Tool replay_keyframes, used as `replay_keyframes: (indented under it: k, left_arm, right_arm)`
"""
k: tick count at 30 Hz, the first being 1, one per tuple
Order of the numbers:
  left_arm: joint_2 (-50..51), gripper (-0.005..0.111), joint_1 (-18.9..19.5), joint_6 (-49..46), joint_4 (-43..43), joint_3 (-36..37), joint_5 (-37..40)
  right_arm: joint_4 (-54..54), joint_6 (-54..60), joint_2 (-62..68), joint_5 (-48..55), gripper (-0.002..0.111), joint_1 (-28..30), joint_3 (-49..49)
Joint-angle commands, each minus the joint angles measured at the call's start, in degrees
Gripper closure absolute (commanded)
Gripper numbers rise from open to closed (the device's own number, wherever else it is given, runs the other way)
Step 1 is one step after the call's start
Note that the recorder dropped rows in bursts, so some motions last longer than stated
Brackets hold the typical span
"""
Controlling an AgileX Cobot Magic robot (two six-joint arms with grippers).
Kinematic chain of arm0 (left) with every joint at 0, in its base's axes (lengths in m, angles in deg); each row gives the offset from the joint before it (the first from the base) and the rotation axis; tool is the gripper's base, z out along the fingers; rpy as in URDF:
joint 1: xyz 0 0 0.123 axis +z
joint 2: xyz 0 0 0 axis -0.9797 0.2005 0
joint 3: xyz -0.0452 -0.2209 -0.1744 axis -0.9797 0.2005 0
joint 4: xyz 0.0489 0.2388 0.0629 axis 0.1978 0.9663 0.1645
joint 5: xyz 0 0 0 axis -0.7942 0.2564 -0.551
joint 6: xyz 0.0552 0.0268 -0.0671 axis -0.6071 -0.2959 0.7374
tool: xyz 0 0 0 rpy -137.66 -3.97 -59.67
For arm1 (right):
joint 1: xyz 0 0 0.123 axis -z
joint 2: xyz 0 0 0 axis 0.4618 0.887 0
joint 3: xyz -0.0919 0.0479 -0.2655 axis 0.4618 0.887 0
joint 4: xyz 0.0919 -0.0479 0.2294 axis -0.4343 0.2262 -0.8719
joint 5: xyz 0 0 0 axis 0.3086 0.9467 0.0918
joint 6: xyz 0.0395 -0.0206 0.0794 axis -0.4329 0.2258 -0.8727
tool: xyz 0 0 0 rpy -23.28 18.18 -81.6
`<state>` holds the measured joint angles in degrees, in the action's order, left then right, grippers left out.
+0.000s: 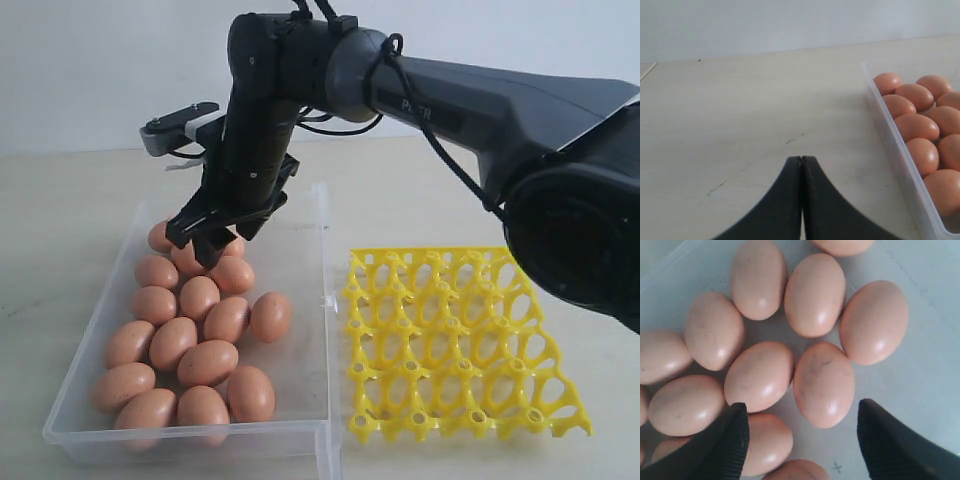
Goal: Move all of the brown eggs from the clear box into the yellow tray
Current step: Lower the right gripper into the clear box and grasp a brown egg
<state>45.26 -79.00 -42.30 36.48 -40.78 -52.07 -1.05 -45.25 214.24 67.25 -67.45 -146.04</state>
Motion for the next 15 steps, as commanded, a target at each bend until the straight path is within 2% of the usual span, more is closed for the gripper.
replay_keyframes:
  k: [1, 8, 15]
  left_arm:
    - [0.25, 0.107, 0.05, -0.21, 0.17, -0.26, -0.27]
    - [0.25, 0.107, 0.05, -0.10, 0.17, -0.26, -0.27]
    - [0.25, 0.107, 0.05, -0.10, 0.17, -0.26, -0.27]
  right_arm:
    - [0.26, 0.59, 2.46, -1.51, 0.047, -0.08, -1.85]
    - [1.78, 0.47, 5.62, -2.96, 0.047, -0.08, -3.74]
    - [2.18, 0.36, 7.36, -5.14, 0.042, -0.08, -3.74]
